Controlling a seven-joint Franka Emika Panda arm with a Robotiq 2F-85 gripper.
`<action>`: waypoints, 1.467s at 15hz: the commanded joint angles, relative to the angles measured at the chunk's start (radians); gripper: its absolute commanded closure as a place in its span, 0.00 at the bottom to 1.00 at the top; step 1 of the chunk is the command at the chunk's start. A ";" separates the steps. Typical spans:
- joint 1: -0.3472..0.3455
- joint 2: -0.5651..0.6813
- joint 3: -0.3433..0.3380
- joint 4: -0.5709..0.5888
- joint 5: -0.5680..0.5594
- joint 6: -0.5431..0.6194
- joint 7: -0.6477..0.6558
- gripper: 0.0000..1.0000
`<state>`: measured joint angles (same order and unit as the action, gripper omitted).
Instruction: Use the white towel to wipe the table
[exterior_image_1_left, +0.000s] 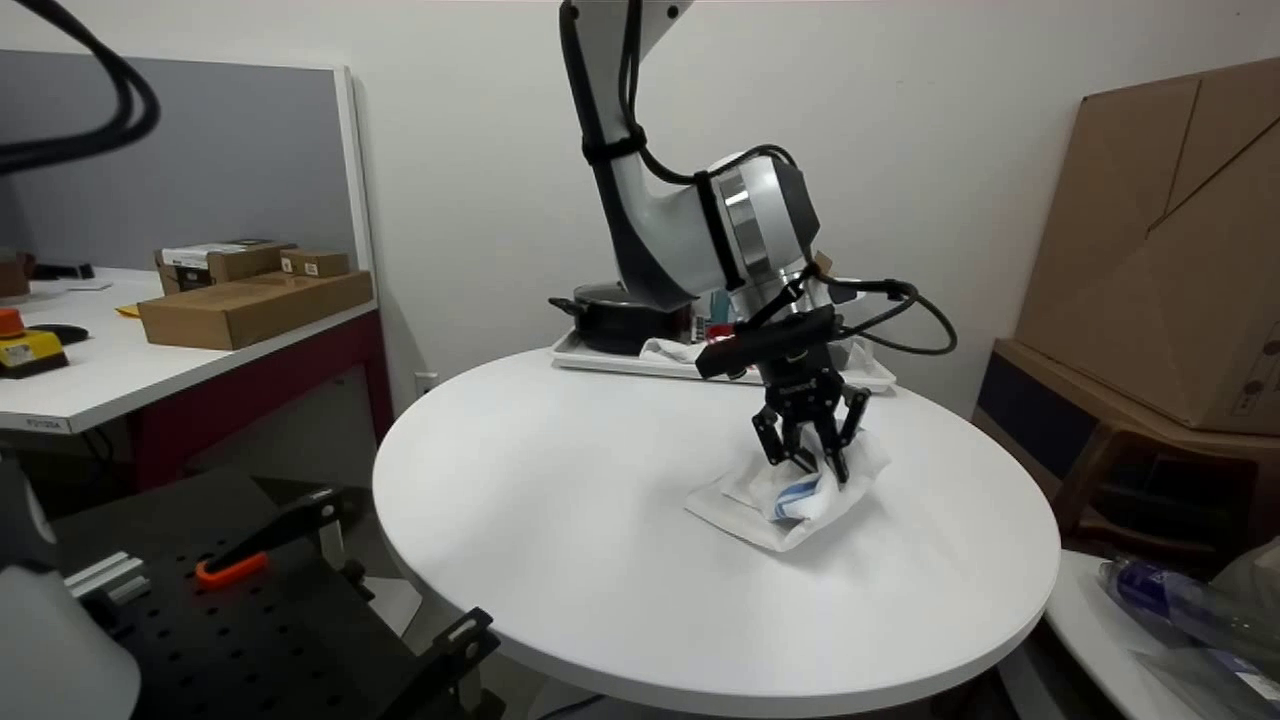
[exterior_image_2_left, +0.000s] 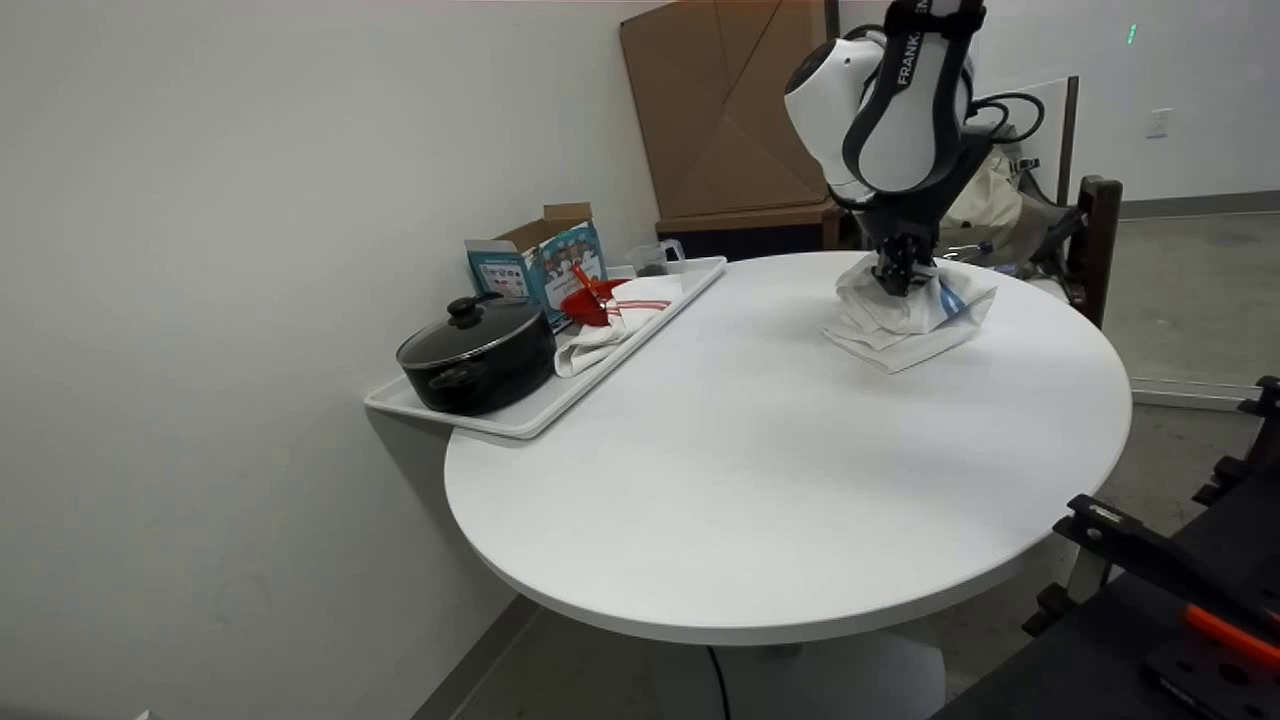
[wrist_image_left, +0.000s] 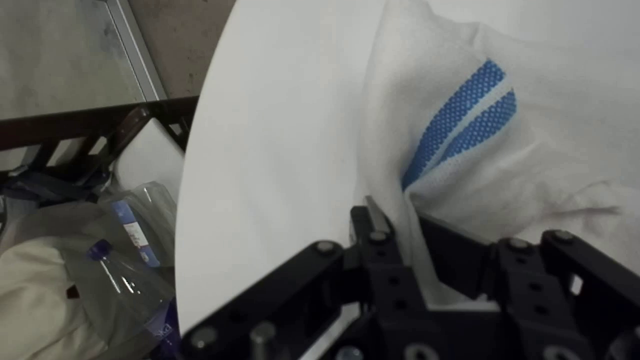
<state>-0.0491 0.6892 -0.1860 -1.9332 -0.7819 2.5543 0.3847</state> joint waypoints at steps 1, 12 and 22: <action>-0.002 0.030 -0.045 0.025 0.064 -0.002 -0.010 0.95; -0.070 0.062 -0.115 0.050 0.317 -0.045 -0.124 0.94; 0.090 0.047 -0.051 -0.101 0.260 0.006 -0.237 0.94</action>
<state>-0.0292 0.7679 -0.2511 -1.9660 -0.4994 2.5288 0.1858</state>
